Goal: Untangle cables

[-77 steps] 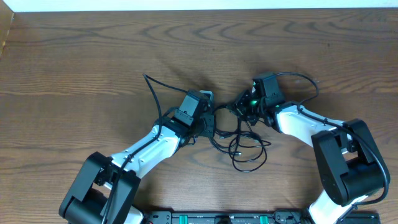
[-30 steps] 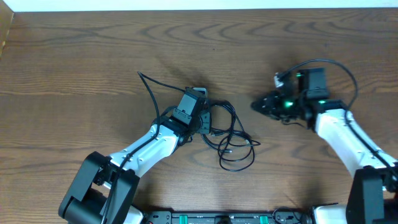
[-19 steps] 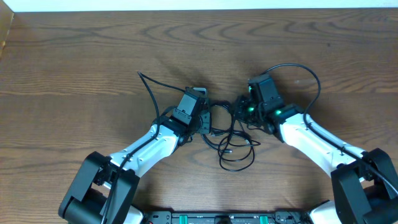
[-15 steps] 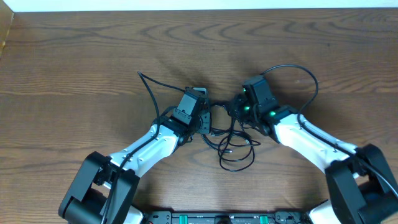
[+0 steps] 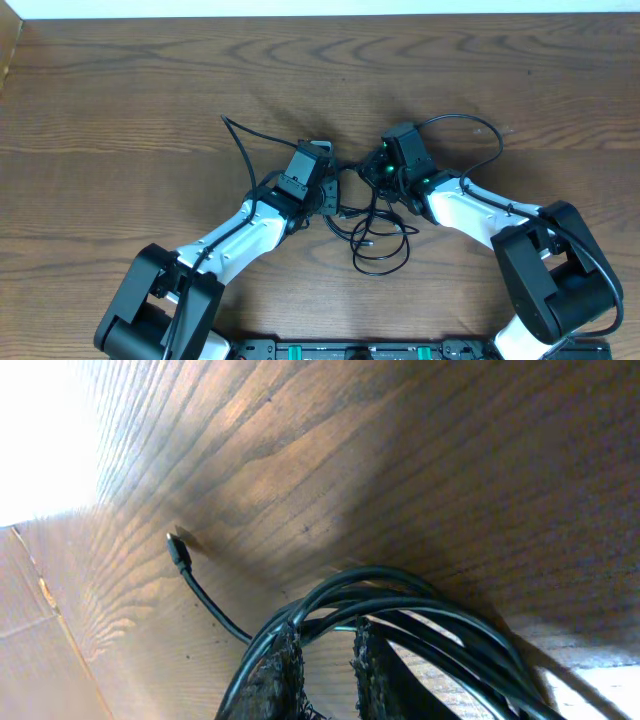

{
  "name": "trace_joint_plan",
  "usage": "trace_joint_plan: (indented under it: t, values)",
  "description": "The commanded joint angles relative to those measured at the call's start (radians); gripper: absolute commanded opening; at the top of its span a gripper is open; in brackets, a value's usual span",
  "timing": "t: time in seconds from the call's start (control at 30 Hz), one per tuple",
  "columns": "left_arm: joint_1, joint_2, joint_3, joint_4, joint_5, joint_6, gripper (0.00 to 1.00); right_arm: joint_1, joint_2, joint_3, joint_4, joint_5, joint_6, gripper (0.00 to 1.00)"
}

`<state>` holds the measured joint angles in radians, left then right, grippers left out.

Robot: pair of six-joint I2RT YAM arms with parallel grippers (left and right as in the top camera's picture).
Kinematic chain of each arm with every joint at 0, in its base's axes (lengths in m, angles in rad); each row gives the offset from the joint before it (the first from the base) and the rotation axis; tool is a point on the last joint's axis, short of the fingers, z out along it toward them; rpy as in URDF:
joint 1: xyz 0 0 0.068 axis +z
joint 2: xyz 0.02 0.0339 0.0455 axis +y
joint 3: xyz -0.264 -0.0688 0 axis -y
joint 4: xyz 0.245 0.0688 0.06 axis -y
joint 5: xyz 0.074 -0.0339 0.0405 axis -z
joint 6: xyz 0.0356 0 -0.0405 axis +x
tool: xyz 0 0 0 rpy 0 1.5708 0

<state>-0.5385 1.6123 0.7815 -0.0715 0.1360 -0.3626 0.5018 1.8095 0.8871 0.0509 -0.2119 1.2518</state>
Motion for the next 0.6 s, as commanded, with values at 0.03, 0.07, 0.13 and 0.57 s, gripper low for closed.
trace_joint_plan:
  t: [0.03, 0.07, 0.13, 0.57]
  values:
    - [0.0, 0.002, 0.008, -0.002, 0.013, 0.009, 0.08, 0.003, 0.04, -0.001, 0.003, 0.004, 0.063, 0.13]
    - [0.0, 0.002, 0.008, -0.002, 0.013, 0.008, 0.08, 0.003, 0.046, -0.001, 0.008, 0.011, 0.064, 0.13]
    - [0.0, 0.002, 0.008, -0.003, 0.013, 0.009, 0.08, -0.001, 0.05, -0.001, 0.036, 0.023, 0.064, 0.13]
    - [0.0, 0.002, 0.008, -0.003, 0.013, 0.009, 0.08, 0.007, 0.05, -0.001, 0.072, 0.049, 0.106, 0.15]
